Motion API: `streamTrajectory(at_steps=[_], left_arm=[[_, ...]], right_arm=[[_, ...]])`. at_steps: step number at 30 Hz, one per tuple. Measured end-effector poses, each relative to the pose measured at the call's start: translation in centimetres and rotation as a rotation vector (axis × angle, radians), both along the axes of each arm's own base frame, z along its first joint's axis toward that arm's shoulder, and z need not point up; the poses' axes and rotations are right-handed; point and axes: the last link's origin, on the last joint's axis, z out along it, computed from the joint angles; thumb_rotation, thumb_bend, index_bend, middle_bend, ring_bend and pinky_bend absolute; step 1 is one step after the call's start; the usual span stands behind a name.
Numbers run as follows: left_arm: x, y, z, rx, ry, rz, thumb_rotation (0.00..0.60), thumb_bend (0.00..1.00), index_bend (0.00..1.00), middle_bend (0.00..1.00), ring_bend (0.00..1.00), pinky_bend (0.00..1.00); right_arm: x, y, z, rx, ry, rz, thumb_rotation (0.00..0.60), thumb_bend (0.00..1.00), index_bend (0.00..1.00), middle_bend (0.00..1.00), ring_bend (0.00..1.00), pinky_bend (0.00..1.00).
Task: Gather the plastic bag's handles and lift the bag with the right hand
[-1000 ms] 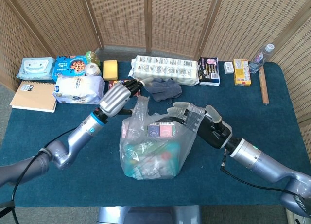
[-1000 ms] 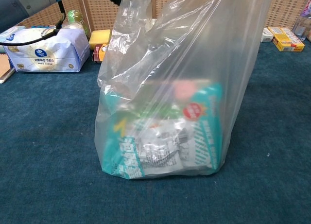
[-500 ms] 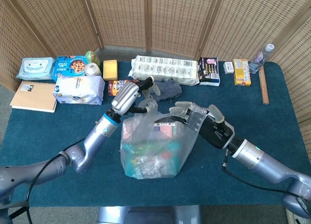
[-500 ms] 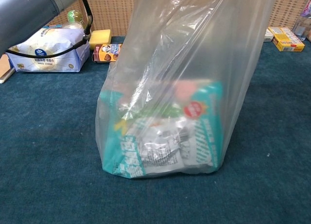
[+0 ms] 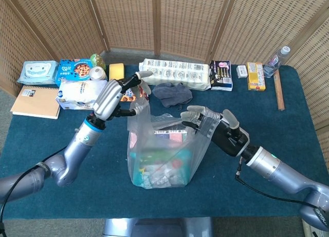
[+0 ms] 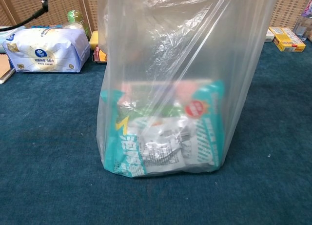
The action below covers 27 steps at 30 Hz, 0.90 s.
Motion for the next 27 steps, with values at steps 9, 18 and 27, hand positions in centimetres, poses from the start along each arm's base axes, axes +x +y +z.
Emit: streamTrajectory(at_steps=[9,18,27], left_arm=[[0.3,-1.3,3.3,0.119,0.036,-0.038,0.6,0.23,0.15,0.18,0.1,0.28],[1.6,-1.7,4.9,0.211,0.087,-0.078,0.6,0.21,0.15,0.16,0.05,0.22],[3.6,-1.5,5.4,0.27,0.136,-0.121,0.6,0.2,0.15,0.16,0.05,0.21]], right_arm=[[0.2,0.5,0.0,0.007,0.003,0.002,0.223,0.23,0.22,0.25,0.14,0.07],[1.2,0.6,-0.3,0.013,0.004,0.028,0.203,0.23,0.22,0.25,0.14,0.05],[1.2,0.6,0.1,0.007,0.012,0.031,0.158,0.22,0.22,0.24,0.12,0.01]])
